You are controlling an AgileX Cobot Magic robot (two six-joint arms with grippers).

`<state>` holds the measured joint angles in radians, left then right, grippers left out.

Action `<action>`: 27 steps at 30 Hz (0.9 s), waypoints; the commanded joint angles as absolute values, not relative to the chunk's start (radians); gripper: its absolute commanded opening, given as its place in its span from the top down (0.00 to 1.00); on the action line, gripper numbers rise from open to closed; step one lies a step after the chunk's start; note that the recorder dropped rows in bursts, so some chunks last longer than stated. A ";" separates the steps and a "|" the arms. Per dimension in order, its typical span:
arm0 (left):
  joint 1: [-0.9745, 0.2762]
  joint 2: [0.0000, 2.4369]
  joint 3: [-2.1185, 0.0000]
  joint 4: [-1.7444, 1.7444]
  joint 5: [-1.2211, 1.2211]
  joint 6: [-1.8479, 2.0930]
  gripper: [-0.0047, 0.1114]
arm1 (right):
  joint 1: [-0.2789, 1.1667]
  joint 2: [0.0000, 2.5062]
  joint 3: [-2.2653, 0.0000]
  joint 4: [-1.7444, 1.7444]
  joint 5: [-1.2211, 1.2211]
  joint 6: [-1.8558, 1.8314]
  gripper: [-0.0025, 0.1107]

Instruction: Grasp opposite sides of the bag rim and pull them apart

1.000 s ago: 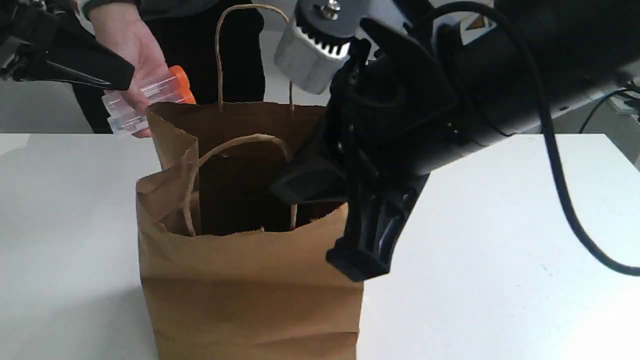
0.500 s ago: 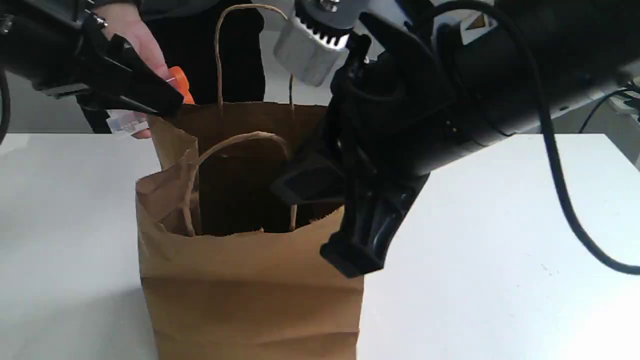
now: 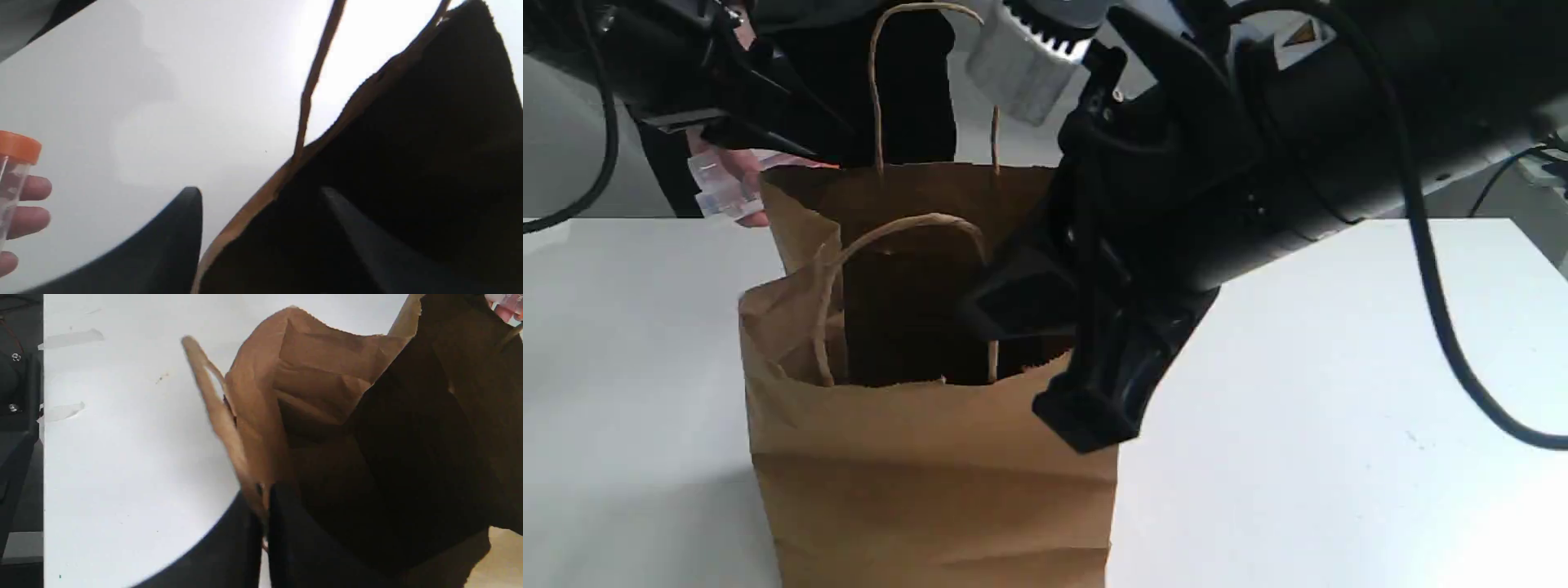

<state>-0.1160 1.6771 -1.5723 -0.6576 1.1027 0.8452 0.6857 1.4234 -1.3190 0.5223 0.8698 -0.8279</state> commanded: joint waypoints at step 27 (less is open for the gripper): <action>-0.190 1.864 -1.681 -0.587 1.194 0.806 0.96 | 0.688 1.423 -1.345 0.527 0.894 -0.745 0.98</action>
<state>-0.1861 1.8646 -1.6742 -0.5845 1.1924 0.8371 0.6857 1.4253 -1.3313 0.5221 0.8843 -0.7689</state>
